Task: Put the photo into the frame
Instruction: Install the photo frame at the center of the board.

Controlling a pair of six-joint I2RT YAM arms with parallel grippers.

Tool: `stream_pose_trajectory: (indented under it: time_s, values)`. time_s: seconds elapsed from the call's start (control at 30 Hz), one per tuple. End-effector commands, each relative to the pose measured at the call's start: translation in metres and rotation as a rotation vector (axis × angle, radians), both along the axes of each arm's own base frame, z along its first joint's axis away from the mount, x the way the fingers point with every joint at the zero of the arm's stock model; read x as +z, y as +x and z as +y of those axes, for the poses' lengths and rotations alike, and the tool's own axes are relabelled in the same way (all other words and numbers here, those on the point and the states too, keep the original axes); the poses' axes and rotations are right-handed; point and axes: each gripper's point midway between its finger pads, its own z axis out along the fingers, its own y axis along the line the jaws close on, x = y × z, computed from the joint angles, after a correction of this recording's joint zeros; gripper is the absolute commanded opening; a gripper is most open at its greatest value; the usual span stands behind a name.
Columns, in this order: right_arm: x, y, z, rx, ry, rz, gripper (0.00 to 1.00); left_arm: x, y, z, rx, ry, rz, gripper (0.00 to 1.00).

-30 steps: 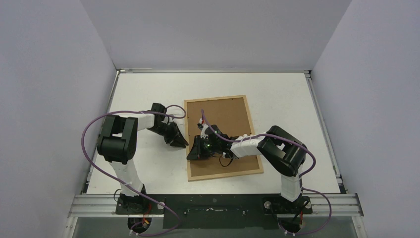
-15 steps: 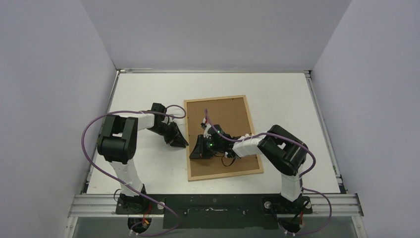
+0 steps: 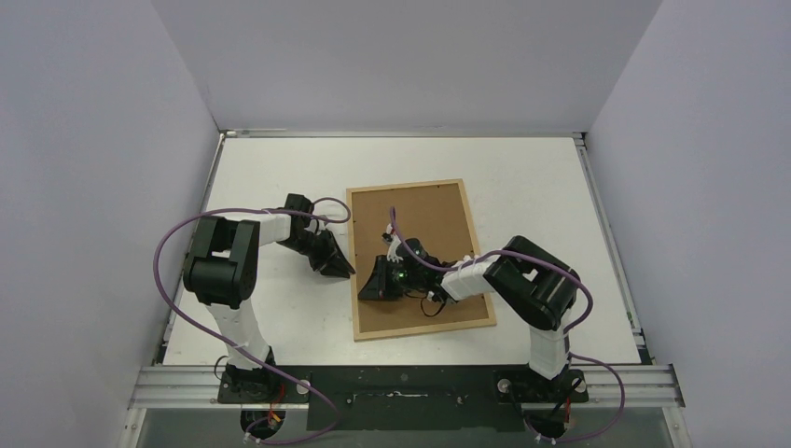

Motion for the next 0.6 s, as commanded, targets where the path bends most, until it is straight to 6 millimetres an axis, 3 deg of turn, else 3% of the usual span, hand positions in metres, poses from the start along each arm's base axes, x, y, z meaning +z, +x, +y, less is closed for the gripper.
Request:
stream_pose_trajectory:
  time_s: [0.0,0.27,0.57]
  values:
    - [0.022,0.003,0.007,0.004,0.113,-0.048,0.09,-0.066,-0.037,0.042,-0.060,0.325,0.098,0.17]
    - [0.039,0.002,0.019,0.023,0.222,-0.050,0.04,-0.066,-0.039,0.042,-0.063,0.326,0.102,0.17]
    - [0.007,0.002,0.012,0.011,0.094,0.004,0.06,-0.066,-0.038,0.042,-0.063,0.325,0.100,0.16]
